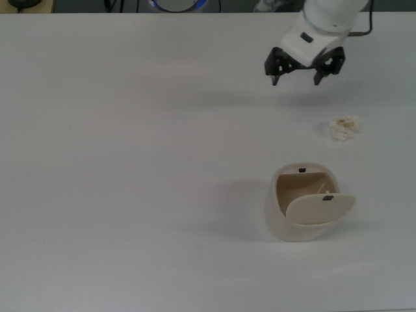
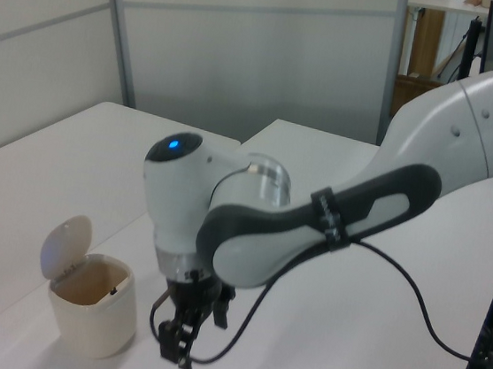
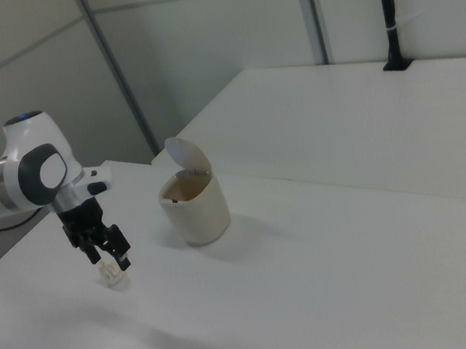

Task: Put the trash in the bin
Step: 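Move the open gripper down toward the crumpled white paper ball, then close the gripper on the crumpled paper ball and lift it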

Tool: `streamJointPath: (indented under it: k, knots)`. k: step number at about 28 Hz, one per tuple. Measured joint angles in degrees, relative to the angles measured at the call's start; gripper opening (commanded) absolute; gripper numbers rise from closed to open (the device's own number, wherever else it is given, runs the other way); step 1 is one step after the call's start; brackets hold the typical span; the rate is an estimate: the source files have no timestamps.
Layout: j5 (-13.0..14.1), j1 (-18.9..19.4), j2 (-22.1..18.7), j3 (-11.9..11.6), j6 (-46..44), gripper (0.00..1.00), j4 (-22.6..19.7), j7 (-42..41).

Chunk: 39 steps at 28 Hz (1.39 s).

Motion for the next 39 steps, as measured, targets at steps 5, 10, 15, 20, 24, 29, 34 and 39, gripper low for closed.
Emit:
streamJointPath:
  k: [5, 10, 15, 20, 24, 29, 34, 39]
  knots:
    - [-2.1, 3.3, 1.8, 0.0, 1.0, 1.0, 1.1, 5.7]
    - [-4.6, 6.5, 3.9, 0.1, 1.1, 1.0, 3.1, 11.6]
    - [-7.1, 8.6, 7.5, 0.1, 1.1, 1.0, 6.2, 16.1]
    - [-8.4, 9.6, 10.7, 0.1, 1.3, 1.0, 8.7, 18.0]
    - [-10.9, 10.2, 13.0, 0.1, 1.6, 1.0, 11.0, 18.9]
    - [-15.6, 11.1, 15.8, 0.1, 2.9, 1.0, 13.7, 22.6]
    - [-17.7, 11.5, 18.2, 0.1, 4.2, 1.0, 15.2, 23.3]
    - [-18.1, 12.1, 20.4, 0.1, 4.4, 1.0, 17.2, 23.5]
